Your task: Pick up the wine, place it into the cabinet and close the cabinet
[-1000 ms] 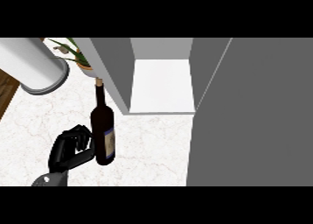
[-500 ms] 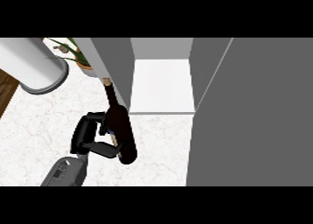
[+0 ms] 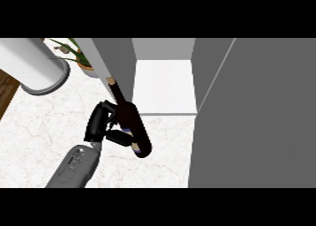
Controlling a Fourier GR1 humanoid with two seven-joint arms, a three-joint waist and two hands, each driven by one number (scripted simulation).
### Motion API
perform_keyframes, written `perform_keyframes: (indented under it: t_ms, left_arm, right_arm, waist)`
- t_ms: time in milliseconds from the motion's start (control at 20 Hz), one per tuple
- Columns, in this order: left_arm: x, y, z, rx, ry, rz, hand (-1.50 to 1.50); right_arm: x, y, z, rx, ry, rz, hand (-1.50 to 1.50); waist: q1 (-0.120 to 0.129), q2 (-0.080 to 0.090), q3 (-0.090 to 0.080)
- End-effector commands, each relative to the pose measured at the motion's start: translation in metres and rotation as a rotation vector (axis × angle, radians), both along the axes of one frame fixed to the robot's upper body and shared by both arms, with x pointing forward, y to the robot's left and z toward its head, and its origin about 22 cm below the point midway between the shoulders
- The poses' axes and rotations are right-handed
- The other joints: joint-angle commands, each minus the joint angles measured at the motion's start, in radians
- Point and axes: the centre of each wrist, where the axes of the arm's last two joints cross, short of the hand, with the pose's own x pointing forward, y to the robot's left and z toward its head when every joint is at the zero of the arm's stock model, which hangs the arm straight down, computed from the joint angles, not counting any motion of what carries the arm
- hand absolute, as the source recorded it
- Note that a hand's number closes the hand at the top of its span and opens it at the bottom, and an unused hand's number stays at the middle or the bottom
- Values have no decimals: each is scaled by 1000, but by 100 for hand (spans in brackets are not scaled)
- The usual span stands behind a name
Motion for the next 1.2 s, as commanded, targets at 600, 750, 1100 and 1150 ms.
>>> perform_keyframes:
  t_ms: [600, 750, 1100, 1150]
  left_arm:
    - [39, -89, 52, 26, 7, 31, 150]
    - [44, -95, 55, 37, 16, 48, 150]
    - [45, -93, 36, 185, 35, 108, 150]
    - [47, -98, 42, 177, 57, 126, 150]
  right_arm:
    - [-17, -6, 8, 80, -41, 40, -150]
    - [-8, -7, 13, 56, -41, 36, -150]
    - [-9, -8, 6, 72, -59, 63, -150]
    - [-12, -6, 9, 71, -45, 76, -150]
  waist:
    - [-42, 2, -1]
    - [-33, 8, -2]
    - [-63, 12, -1]
    - [-72, 13, -2]
